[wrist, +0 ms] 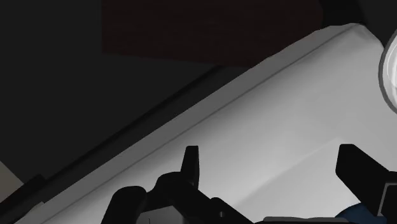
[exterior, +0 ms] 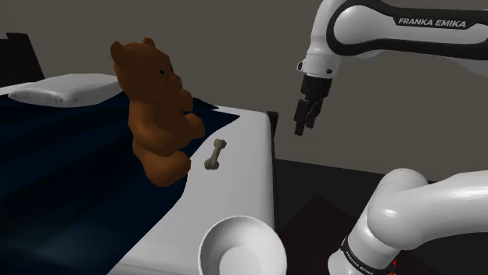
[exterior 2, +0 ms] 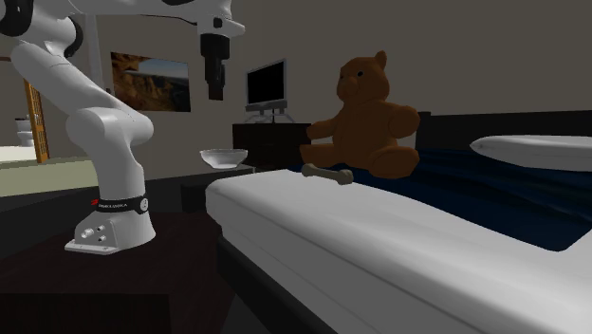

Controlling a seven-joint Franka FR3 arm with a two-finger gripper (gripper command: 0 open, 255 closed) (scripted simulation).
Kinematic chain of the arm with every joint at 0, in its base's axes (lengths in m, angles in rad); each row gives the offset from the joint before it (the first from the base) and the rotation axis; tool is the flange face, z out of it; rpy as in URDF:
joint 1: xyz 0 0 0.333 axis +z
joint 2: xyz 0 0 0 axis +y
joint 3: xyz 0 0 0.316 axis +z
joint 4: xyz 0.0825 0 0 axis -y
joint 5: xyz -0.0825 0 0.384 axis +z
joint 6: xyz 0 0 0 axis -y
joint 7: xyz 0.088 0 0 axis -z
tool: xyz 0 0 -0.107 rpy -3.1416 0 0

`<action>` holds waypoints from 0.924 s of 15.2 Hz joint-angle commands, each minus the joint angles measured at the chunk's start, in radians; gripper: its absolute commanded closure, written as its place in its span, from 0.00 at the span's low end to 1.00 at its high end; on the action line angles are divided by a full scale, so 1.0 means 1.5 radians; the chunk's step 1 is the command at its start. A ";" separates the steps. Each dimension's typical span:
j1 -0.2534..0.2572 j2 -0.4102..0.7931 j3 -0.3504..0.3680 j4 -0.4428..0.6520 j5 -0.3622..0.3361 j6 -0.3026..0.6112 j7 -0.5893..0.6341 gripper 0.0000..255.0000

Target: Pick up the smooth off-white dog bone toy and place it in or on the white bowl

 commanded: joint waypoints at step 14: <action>-0.047 0.274 0.147 0.059 0.070 0.239 0.336 0.00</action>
